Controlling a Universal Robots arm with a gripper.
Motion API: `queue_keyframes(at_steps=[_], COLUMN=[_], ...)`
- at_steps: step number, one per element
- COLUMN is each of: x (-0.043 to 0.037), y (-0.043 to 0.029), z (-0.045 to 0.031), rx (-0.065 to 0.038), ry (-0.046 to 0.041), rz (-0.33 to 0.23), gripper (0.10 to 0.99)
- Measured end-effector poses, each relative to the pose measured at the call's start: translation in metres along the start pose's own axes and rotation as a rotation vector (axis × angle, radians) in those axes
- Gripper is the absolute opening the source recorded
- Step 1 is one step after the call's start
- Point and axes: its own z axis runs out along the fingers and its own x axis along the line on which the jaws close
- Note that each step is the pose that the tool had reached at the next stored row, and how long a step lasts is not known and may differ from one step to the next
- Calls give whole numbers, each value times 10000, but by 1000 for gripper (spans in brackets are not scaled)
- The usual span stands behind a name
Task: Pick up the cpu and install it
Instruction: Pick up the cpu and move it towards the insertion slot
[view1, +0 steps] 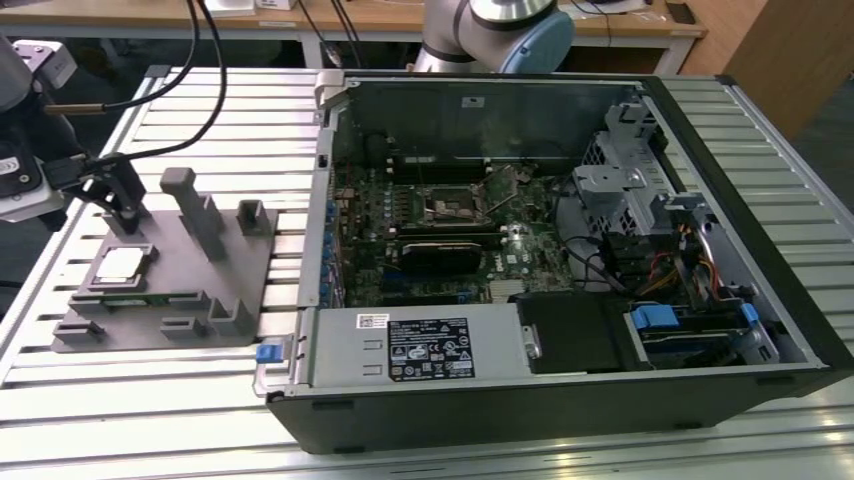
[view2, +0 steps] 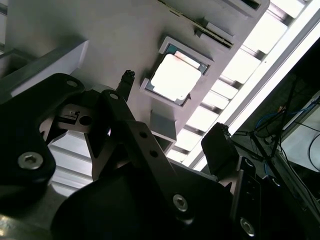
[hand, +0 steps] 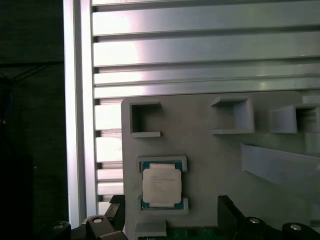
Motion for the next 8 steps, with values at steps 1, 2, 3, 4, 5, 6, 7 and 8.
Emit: queue_keyframes(at_steps=[1,2,3,4,5,6,7,8], x=[0,0,0,-1,-1,-1,-1,-1], y=[0,-1,-1,-1,-2,-2,-3,-3], z=[6,11,17,23,29,35,41,47], rx=[0,0,1,0,1,2,1,2], ry=[3,6,10,14,19,24,28,34], rz=[0,0,1,1,1,1,1,2], gripper=[820,820,820,820,820,820,820,820])
